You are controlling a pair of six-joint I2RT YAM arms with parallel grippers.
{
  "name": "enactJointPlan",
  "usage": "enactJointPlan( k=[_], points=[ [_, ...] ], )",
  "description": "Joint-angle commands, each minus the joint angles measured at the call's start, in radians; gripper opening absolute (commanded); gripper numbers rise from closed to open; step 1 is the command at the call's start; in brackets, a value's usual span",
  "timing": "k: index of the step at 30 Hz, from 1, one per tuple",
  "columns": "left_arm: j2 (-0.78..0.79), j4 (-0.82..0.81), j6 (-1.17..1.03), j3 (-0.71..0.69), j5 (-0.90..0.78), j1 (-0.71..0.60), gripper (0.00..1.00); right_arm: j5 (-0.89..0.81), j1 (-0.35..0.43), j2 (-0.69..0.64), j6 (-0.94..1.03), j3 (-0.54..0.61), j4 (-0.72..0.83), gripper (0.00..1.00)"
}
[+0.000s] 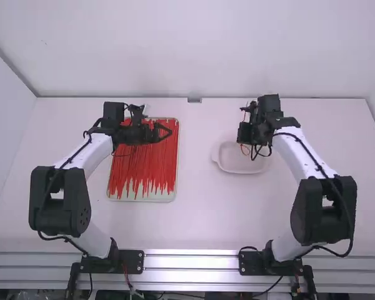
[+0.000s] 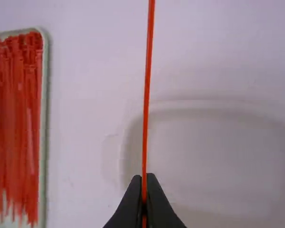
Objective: Fasten the cable tie
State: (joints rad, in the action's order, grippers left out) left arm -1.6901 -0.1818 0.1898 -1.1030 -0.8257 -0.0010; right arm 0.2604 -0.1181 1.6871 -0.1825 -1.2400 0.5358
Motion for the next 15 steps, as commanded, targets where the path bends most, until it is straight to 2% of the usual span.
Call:
enactJointPlan(
  k=[1, 15],
  points=[
    [0.04, 0.003, -0.004, 0.001, -0.023, 0.001, 0.99, -0.078, -0.011, -0.024, -0.04, 0.053, -0.031, 0.0],
    [0.04, 0.029, -0.001, 0.001, -0.075, 0.001, 0.99, -0.105, -0.025, -0.024, -0.041, 0.232, -0.195, 0.0]
  ],
)
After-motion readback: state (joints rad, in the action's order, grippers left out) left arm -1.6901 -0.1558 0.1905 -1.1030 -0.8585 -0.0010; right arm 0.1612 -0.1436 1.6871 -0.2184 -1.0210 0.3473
